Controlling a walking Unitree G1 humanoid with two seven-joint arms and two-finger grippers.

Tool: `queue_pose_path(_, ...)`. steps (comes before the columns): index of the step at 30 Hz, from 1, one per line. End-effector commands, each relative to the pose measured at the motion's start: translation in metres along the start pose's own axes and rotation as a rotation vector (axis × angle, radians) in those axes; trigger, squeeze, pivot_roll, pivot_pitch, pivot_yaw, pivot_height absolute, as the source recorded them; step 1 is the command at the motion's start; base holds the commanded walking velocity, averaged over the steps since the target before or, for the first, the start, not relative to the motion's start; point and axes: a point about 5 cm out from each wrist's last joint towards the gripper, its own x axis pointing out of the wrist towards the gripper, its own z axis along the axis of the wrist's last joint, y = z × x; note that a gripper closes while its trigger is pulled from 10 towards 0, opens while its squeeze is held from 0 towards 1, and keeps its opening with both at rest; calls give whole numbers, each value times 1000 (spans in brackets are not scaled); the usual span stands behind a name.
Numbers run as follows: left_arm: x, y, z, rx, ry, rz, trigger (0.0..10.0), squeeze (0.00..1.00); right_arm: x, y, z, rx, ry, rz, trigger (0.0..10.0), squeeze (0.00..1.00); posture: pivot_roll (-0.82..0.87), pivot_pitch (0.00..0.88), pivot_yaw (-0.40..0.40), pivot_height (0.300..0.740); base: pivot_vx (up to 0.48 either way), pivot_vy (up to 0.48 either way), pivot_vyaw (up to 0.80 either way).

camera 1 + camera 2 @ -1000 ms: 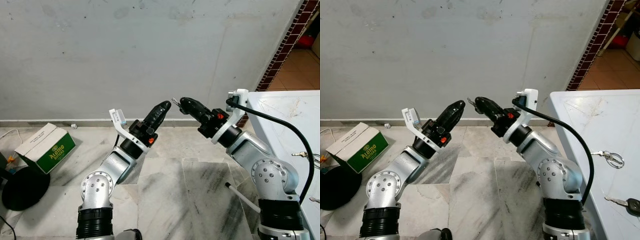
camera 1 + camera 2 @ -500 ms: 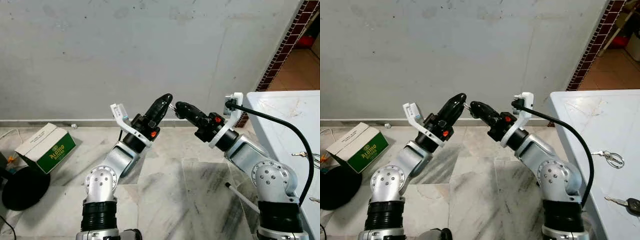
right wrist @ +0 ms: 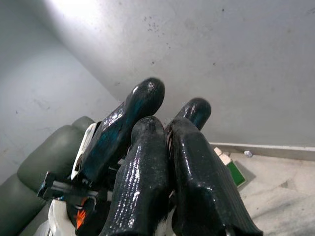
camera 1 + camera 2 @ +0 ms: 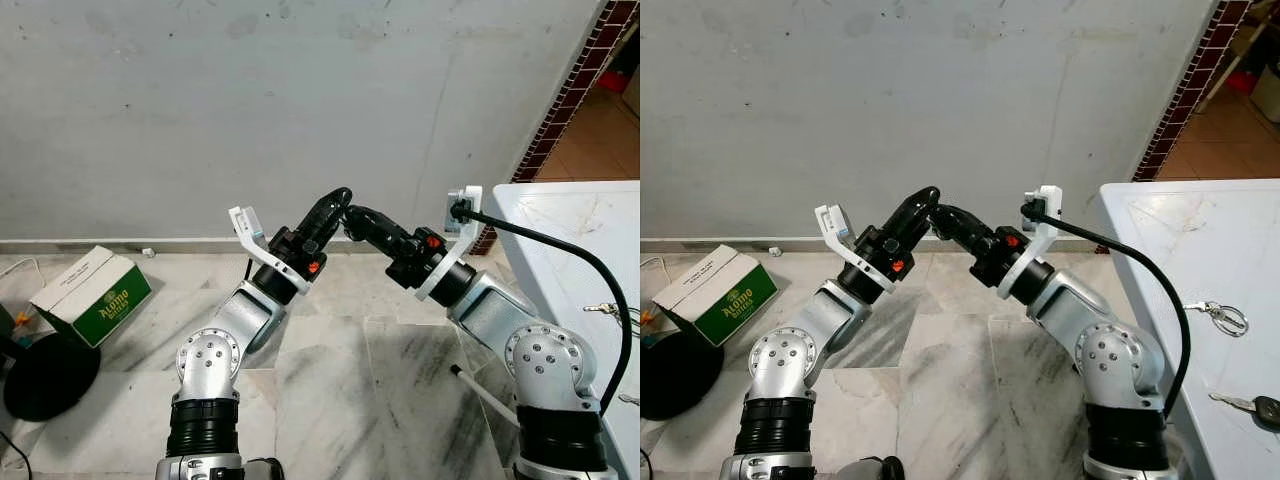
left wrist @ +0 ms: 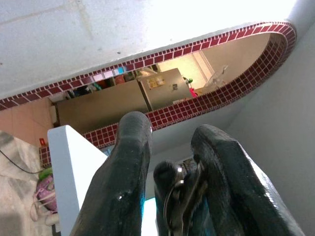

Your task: Hang keys on a hook

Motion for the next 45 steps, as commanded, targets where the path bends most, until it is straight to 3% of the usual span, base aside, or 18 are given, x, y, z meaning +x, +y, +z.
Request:
queue_pose_path(1, 5, -1, -5, -39, -19, -9, 0, 0, 3, 8, 0, -13, 6, 32, 10000, 0, -113, 112, 28, 740, 0, 0, 0)
queue_pose_path(26, 6, 5, 5, -134, -140, 15, 0, 0, 14, 0, 3, -67, -97, -118, 10000, 0, -111, 104, 25, 740, 0, 0, 0)
queue_pose_path(45, 2, 3, 17, -114, -163, 10, 0, 0, 8, -9, 8, -122, -97, -158, 10000, 0, -112, 107, 24, 740, 0, 0, 0)
